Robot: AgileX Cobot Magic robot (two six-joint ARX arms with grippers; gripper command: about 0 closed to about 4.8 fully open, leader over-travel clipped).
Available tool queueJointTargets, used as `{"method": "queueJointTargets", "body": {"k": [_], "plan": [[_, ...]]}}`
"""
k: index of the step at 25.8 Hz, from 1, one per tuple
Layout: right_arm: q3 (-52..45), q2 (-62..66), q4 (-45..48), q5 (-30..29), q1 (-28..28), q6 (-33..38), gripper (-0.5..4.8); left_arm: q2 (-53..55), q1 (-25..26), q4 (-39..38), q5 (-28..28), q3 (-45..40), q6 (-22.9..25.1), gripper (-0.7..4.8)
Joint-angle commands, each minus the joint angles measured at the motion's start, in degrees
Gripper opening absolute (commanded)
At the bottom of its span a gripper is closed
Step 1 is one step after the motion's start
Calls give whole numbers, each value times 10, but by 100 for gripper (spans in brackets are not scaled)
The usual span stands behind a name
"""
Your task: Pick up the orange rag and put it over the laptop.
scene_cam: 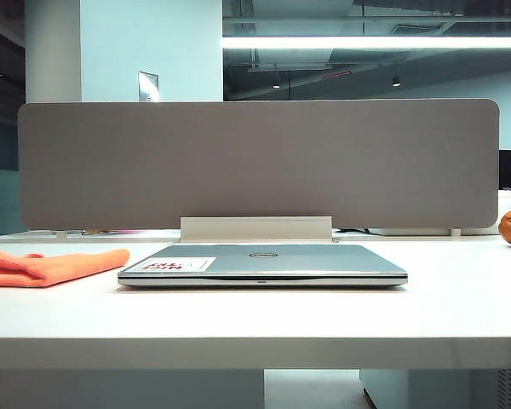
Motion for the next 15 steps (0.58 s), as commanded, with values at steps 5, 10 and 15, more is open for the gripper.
{"method": "queueJointTargets", "body": {"k": [5,10,15], "plan": [[-2,-1,22,-87,1,29,-5,1,1,5,3,2,2,-6],[-2,-1,63,-215,1,91,-5,1,1,5,3,2,2,-6],[-2,-1,97,-351,1,148,-5,1,1,-21,3,2,2,-6]]}}
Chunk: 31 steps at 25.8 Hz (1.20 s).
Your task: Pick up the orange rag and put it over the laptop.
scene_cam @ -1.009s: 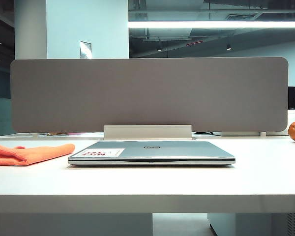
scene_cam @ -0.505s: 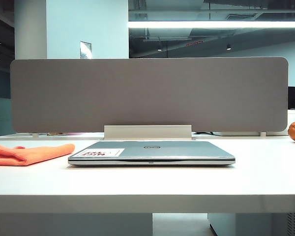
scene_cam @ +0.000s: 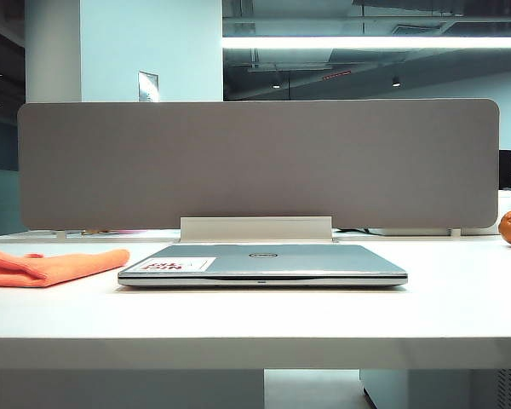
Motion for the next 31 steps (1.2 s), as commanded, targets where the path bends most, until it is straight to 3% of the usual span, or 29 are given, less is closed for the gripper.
{"method": "queueJointTargets", "body": {"k": [1,8,13,20,31], "plan": [[-2,-1,21,-55,0,34,-5,0,1,-15,3,2,2,-6],[-2,-1,22,-106,0,49,-5,0,1,-20,2,2,2,-6],[-2,-1,21,-109,0,54,-5,0,1,-19,-8,2,-10,-6],[-2,-1,21,-109,0,54,-5,0,1,-19,-1,11,-89,-6],[-2,-1,20,-105,0,53,-5,67,1,-18,-2,125,-105,-6]]}}
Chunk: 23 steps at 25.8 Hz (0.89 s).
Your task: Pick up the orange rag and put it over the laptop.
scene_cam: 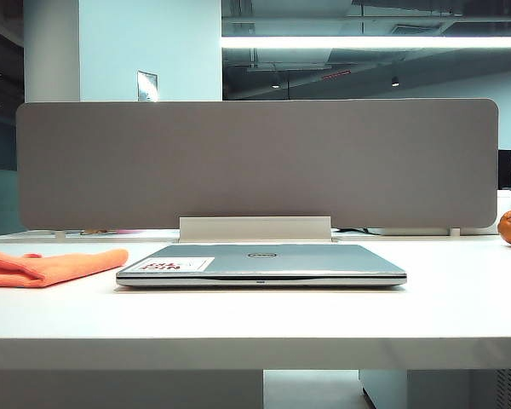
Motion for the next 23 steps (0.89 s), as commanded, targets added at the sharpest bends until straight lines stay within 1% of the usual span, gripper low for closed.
{"method": "queueJointTargets", "body": {"k": [1,4,19,20,23], "plan": [[-2,-1,10,2,0,0,-5,51,1,7,3,42,-1,-6],[-2,-1,10,2,0,0,-5,145,1,8,3,108,1,-6],[-2,-1,10,2,0,0,-5,455,1,7,3,315,5,-6],[-2,-1,10,2,0,0,-5,497,1,8,3,339,5,-6],[-2,-1,9,2,0,0,-5,560,1,7,3,375,5,-6]]}}
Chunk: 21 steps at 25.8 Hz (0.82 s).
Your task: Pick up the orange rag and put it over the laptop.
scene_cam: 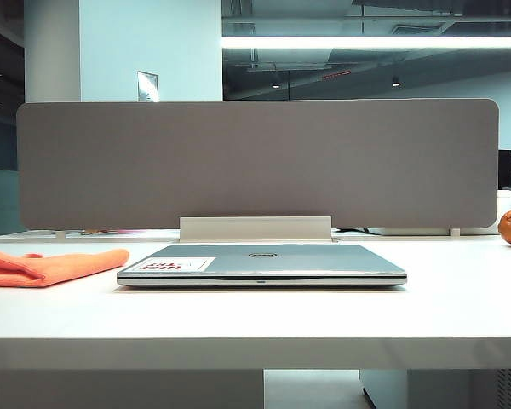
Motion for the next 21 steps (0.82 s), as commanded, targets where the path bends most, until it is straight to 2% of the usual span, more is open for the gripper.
{"method": "queueJointTargets", "body": {"k": [1,6,10,19,21], "plan": [[-2,-1,10,0,0,0,-5,63,1,4,2,40,3,-5],[-2,-1,7,0,0,0,-5,177,1,-1,2,112,3,12],[-2,-1,4,0,0,0,-5,256,1,-16,2,168,3,101],[-2,-1,1,0,0,0,-5,363,2,-36,-5,248,59,127],[-2,-1,-1,0,0,0,-5,380,6,-47,-5,264,63,151]]}}
